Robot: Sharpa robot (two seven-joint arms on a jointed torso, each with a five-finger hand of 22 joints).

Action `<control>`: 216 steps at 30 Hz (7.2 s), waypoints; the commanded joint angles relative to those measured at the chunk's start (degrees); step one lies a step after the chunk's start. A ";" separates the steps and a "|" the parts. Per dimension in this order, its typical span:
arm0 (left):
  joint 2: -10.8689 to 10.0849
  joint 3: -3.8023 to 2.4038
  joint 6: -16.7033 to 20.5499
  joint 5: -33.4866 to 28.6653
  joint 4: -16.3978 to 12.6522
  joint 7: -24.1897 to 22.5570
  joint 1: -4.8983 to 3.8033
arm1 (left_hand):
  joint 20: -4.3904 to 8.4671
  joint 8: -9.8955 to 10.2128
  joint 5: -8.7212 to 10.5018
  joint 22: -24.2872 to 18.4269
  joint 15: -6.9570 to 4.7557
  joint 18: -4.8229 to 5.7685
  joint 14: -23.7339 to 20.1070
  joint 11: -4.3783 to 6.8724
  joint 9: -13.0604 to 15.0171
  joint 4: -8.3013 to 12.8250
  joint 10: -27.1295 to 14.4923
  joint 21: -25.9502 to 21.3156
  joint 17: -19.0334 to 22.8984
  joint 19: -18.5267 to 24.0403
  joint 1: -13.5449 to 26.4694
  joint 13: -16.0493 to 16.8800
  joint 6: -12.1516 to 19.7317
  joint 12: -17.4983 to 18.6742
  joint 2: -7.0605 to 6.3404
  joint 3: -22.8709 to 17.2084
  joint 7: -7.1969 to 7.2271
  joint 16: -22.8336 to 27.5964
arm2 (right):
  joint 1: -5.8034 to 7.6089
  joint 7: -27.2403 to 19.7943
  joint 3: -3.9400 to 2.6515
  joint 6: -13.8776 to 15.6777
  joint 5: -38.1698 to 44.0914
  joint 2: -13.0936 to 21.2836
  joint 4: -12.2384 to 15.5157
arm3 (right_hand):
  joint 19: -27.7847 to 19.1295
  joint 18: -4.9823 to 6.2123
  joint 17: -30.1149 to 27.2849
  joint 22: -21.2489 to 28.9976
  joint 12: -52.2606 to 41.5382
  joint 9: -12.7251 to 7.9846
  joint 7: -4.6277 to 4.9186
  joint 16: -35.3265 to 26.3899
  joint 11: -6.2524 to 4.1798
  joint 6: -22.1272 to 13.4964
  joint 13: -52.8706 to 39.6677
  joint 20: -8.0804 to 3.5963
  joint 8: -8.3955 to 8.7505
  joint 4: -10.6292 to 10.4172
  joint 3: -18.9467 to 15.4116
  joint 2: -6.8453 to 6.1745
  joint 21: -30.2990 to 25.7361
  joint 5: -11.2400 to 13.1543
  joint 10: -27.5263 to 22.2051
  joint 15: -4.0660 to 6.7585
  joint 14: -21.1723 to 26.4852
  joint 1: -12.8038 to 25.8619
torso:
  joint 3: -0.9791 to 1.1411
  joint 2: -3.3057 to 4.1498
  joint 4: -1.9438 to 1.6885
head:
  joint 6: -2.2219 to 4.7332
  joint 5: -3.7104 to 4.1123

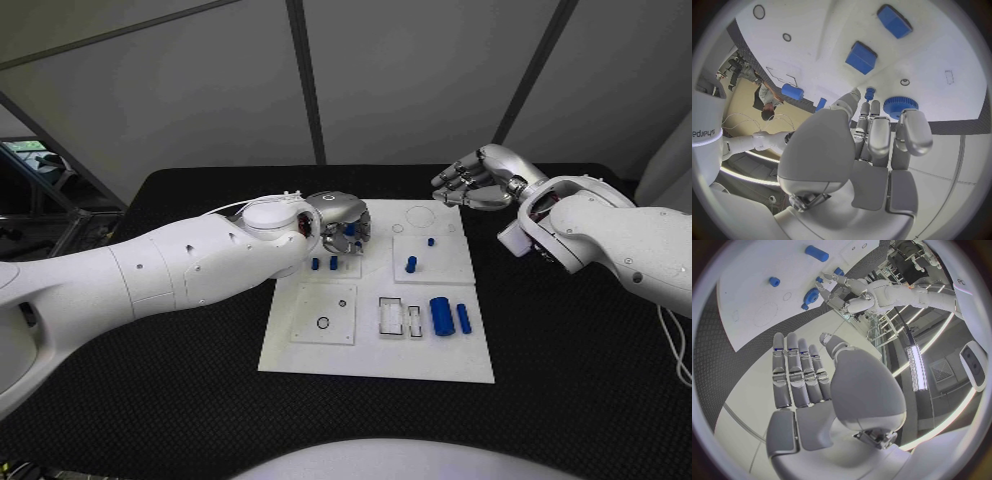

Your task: Assemble the parts on the task board

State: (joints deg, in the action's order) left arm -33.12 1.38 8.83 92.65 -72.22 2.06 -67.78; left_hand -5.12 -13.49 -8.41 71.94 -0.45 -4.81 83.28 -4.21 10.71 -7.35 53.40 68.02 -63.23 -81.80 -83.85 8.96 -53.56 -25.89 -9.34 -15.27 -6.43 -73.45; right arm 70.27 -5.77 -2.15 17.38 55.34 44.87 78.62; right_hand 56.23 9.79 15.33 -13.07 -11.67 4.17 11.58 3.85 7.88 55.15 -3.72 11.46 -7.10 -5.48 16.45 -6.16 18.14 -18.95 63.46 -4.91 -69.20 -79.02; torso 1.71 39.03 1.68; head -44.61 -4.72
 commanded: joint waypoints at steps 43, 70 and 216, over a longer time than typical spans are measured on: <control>1.33 -0.02 -3.10 1.29 1.88 1.46 0.13 | 0.32 1.71 -0.38 3.34 -0.61 0.54 0.61 0.82 -1.02 1.73 5.18 3.38 0.86 -0.98 -2.10 -1.21 -3.48 1.80 1.06 -6.13 -0.24 -0.94 | 0.09 -0.48 -0.04 -0.03 0.24 -0.15 0.24 | 0.52 0.61 -0.16 0.15 0.04 0.03 0.33 -0.16 0.13 0.26 0.09 -0.10 0.12 0.31 -0.02 0.25 -0.48 -0.17 -0.06 -0.36 0.27 -0.18 | 0.04 -0.03 -0.01 | -0.48 -0.22; -0.97 -0.63 1.22 0.37 -0.57 0.01 0.38 | 0.49 3.43 0.69 5.12 -0.54 0.81 0.60 0.70 -1.53 4.91 9.05 4.85 1.39 -1.05 -1.45 -1.68 -6.15 5.37 0.82 -10.96 -0.87 -1.52 | 0.09 -0.56 -0.04 0.03 0.27 -0.18 -0.14 | 0.58 0.61 -0.20 0.20 0.03 0.04 0.31 -0.15 0.12 0.31 0.08 -0.11 0.09 0.34 0.03 0.29 -0.55 -0.21 -0.03 -0.35 0.26 -0.22 | -0.01 -0.07 -0.11 | -0.26 -0.28; -8.36 -4.83 -3.62 -2.83 -4.45 3.83 2.97 | -0.06 8.69 0.77 5.04 -0.02 0.61 0.04 0.11 -4.01 5.04 8.52 3.86 2.93 -0.61 1.12 -1.57 -0.67 8.99 -0.79 -11.28 -1.43 -1.51 | 0.08 -0.05 -0.04 -0.27 0.46 -0.12 -0.65 | 0.73 0.60 -0.32 0.37 0.04 0.04 0.34 -0.14 0.15 0.32 0.08 -0.10 0.11 0.32 0.07 0.30 -0.78 -0.28 -0.04 -0.37 0.27 -0.14 | 0.03 -0.05 -0.02 | -0.86 -1.52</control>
State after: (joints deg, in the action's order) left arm -41.39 -3.40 4.79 89.91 -76.60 5.91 -64.76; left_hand -4.93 -5.10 -7.89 74.91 -0.72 -4.81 83.55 -4.23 6.75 -2.37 61.74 72.02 -60.25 -82.39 -82.57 7.32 -54.45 -17.20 -10.47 -26.25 -7.78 -74.78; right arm 70.26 -5.66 -2.16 17.26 55.64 44.77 77.94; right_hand 56.63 9.80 15.06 -12.77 -11.67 4.17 11.77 3.85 7.88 55.34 -3.72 11.45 -7.10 -5.49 16.45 -6.16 17.64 -18.95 63.47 -5.13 -68.99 -79.02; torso 1.73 38.98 1.64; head -45.50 -6.26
